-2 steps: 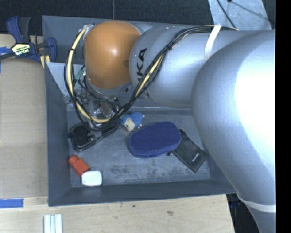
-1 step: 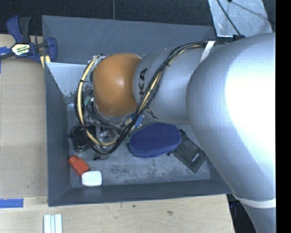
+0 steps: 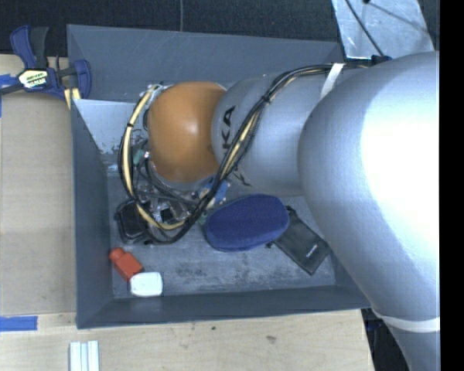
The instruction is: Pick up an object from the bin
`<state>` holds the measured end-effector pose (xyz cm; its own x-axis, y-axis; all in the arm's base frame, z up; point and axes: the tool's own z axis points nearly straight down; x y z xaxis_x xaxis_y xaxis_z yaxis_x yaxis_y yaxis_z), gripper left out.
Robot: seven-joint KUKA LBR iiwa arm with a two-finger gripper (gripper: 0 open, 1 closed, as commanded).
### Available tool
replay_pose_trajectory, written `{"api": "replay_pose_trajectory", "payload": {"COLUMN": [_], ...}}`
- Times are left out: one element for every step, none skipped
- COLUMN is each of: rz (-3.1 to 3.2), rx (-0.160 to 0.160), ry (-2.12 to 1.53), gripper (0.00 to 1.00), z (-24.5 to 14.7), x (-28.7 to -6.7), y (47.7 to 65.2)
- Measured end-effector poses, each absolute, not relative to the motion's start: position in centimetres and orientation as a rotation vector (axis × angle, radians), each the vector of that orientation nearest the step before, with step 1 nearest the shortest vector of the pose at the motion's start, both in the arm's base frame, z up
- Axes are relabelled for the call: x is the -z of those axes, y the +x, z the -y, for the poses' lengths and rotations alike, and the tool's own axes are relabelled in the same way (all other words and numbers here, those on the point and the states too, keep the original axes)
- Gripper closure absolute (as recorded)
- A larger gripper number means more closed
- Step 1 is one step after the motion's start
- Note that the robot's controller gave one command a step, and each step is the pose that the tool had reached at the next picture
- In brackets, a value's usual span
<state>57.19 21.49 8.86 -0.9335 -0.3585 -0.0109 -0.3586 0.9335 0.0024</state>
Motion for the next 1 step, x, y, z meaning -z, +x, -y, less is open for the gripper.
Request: {"api": "replay_pose_trajectory", "payload": {"rz": [-3.076], "rx": [-0.002], "ry": [-0.625], "gripper": [1.00], "z": [-23.71], "x": [-24.42], "y": [52.33]}}
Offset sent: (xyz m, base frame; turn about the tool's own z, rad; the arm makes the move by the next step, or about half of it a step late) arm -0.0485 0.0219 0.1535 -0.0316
